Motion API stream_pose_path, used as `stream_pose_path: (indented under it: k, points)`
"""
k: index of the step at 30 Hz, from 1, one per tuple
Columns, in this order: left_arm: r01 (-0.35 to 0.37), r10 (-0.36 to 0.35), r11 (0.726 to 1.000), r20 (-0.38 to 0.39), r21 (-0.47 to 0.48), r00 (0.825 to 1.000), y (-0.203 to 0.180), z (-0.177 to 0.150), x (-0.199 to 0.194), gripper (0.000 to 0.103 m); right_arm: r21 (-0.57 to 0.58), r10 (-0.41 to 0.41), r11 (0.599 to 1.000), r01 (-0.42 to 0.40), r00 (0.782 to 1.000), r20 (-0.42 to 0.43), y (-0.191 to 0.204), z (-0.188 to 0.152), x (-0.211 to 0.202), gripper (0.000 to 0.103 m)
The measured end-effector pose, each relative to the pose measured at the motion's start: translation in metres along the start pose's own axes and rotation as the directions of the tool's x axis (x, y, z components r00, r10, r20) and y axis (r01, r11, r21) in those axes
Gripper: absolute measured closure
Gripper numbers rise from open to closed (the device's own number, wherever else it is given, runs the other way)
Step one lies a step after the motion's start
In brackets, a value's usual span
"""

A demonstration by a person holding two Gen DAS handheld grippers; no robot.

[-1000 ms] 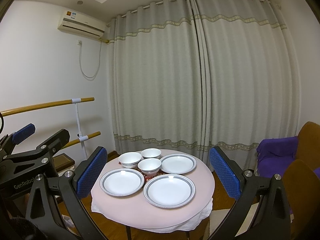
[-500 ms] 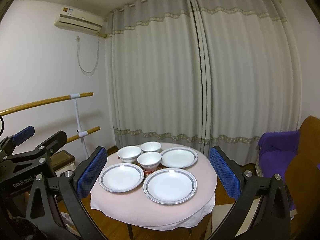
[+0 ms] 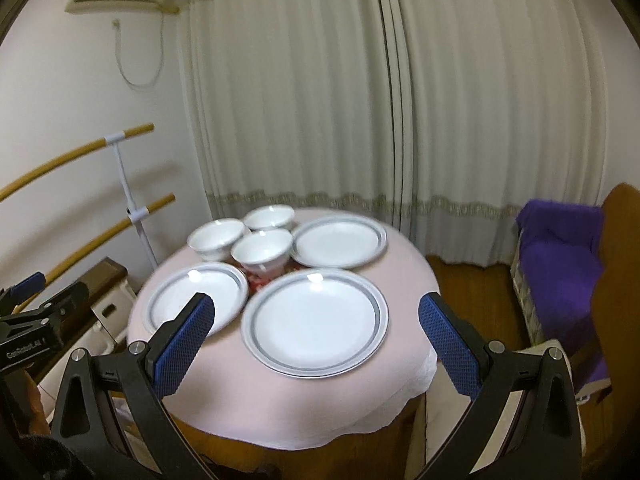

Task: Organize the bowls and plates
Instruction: 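Move the left tool toward one grey-rimmed plate while the right tool approaches another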

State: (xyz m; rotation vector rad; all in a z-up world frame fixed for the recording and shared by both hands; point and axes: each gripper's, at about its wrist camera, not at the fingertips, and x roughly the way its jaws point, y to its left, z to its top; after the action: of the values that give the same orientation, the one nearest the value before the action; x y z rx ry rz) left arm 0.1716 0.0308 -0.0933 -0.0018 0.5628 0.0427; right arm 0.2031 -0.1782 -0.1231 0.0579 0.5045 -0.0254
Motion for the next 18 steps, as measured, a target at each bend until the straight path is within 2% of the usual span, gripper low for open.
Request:
stream_pose_path:
  k: [5,8,13,16,18]
  points:
    - [-0.002,0.001,1.0,-0.087,-0.016,0.996,0.0,0.02,0.051,0.0,-0.004,-0.002,1.0,0.002,0.998,-0.064,-0.014,0.0,0.05,0.0]
    - [-0.025,0.024,1.0,-0.094,-0.009,0.995,-0.006,0.034,0.082,0.0,-0.004,0.009,1.0,-0.009,0.995,-0.095,-0.022,0.005,0.085,0.0]
    - [0.011,-0.014,1.0,-0.12,-0.027,0.993,0.0,0.057,0.137,0.0,-0.014,0.029,0.999,-0.031,0.992,-0.127,-0.025,0.027,0.136,0.0]
    - [-0.011,0.009,1.0,-0.194,-0.009,0.981,0.009,0.077,0.172,0.001,-0.022,0.073,0.997,-0.078,0.984,-0.161,-0.014,0.039,0.159,0.0]
    - [-0.033,0.034,0.999,-0.227,0.011,0.973,0.01,0.092,0.186,0.001,-0.044,0.099,0.993,-0.111,0.971,-0.219,-0.007,0.049,0.177,0.0]
